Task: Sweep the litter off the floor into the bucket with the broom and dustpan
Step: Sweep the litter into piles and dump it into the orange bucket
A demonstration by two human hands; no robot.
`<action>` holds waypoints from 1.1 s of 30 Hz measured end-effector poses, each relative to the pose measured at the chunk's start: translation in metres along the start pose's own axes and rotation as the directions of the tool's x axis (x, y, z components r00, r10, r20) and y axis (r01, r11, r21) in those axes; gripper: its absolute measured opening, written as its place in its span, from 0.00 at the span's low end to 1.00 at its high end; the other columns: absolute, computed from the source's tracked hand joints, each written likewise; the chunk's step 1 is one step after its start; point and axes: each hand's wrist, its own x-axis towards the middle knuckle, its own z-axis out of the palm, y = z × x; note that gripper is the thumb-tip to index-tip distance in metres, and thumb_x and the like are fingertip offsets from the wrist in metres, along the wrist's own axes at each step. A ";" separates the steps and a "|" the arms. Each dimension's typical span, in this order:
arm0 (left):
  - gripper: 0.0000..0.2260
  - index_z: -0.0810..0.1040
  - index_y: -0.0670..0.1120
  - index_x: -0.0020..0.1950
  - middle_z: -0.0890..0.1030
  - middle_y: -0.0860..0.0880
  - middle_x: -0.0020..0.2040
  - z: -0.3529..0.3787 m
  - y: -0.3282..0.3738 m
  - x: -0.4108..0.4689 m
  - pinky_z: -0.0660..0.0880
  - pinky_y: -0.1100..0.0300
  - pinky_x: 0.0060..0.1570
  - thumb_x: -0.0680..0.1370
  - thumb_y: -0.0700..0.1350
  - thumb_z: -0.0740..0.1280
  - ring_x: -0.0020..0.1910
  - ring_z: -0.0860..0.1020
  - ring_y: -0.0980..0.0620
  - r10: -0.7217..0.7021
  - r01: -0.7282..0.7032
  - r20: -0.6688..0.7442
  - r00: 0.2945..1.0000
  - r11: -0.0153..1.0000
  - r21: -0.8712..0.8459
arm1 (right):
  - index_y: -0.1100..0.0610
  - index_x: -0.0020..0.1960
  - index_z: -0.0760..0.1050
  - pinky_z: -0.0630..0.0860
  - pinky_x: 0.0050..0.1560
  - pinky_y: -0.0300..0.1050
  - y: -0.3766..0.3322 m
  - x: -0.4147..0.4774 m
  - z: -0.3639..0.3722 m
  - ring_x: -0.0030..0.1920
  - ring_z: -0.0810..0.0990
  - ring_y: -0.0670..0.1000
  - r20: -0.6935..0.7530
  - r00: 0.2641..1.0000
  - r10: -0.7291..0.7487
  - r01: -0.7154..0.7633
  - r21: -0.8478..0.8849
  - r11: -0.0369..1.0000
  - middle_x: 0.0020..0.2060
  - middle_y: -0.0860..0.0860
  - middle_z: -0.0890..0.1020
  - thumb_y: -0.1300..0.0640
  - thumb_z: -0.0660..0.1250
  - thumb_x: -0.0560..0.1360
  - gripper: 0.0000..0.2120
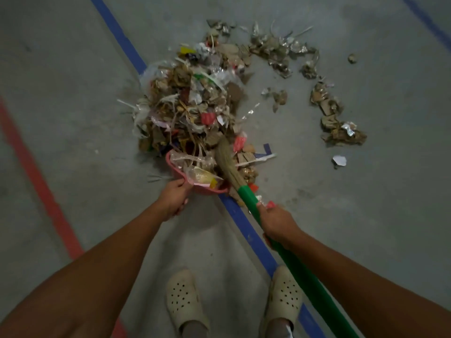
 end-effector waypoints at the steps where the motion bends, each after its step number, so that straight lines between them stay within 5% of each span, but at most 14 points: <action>1: 0.16 0.79 0.45 0.59 0.69 0.46 0.29 -0.001 0.007 -0.008 0.58 0.67 0.19 0.85 0.54 0.59 0.19 0.63 0.55 0.018 -0.017 0.006 1.000 1.000 -0.009 | 0.56 0.48 0.71 0.79 0.54 0.55 0.001 -0.009 -0.007 0.45 0.79 0.60 0.016 1.000 0.013 -0.013 -0.010 1.000 0.43 0.58 0.78 0.42 0.54 0.83 0.19; 4: 0.16 0.80 0.45 0.59 0.69 0.46 0.29 -0.005 0.024 -0.036 0.58 0.67 0.18 0.85 0.54 0.59 0.19 0.63 0.55 0.052 -0.051 0.026 0.998 0.998 -0.038 | 0.58 0.51 0.71 0.80 0.52 0.54 -0.003 -0.037 -0.033 0.40 0.78 0.56 0.039 0.998 0.045 -0.043 -0.048 0.998 0.37 0.55 0.77 0.42 0.53 0.84 0.20; 8: 0.18 0.80 0.44 0.58 0.69 0.47 0.28 -0.008 0.042 -0.081 0.59 0.67 0.19 0.84 0.56 0.60 0.19 0.63 0.55 0.062 -0.059 0.030 0.998 0.995 -0.086 | 0.60 0.56 0.72 0.78 0.31 0.43 -0.013 -0.088 -0.066 0.29 0.75 0.49 0.013 0.996 0.087 -0.085 -0.091 0.992 0.35 0.54 0.77 0.41 0.49 0.85 0.24; 13: 0.21 0.75 0.37 0.55 0.68 0.46 0.29 -0.011 0.076 -0.156 0.59 0.66 0.19 0.85 0.56 0.60 0.20 0.63 0.54 0.078 -0.069 0.062 0.995 0.988 -0.139 | 0.61 0.48 0.75 0.80 0.36 0.47 -0.017 -0.167 -0.102 0.28 0.77 0.52 -0.021 0.994 0.111 -0.112 -0.041 0.993 0.31 0.55 0.78 0.38 0.51 0.84 0.27; 18: 0.14 0.72 0.46 0.46 0.68 0.45 0.30 -0.027 0.115 -0.248 0.59 0.66 0.20 0.85 0.53 0.59 0.19 0.62 0.54 0.119 -0.108 0.072 0.990 0.984 -0.142 | 0.61 0.46 0.74 0.76 0.30 0.44 -0.032 -0.265 -0.125 0.27 0.76 0.53 -0.067 0.987 0.147 -0.143 0.054 0.988 0.32 0.57 0.79 0.37 0.53 0.83 0.28; 23: 0.17 0.76 0.40 0.53 0.68 0.44 0.30 -0.057 0.141 -0.328 0.58 0.66 0.20 0.85 0.54 0.61 0.20 0.62 0.54 0.166 -0.152 0.077 0.983 0.976 -0.156 | 0.61 0.52 0.73 0.75 0.30 0.43 -0.040 -0.361 -0.133 0.28 0.76 0.52 -0.063 0.980 0.188 -0.174 0.183 0.968 0.37 0.58 0.79 0.38 0.54 0.83 0.25; 33: 0.17 0.78 0.41 0.57 0.69 0.46 0.29 -0.117 0.181 -0.450 0.59 0.66 0.21 0.84 0.55 0.61 0.20 0.63 0.54 0.252 -0.240 0.049 0.966 0.953 -0.185 | 0.61 0.45 0.74 0.77 0.33 0.46 -0.065 -0.507 -0.134 0.30 0.78 0.54 -0.153 0.983 0.104 -0.060 0.267 0.962 0.33 0.58 0.80 0.40 0.53 0.84 0.25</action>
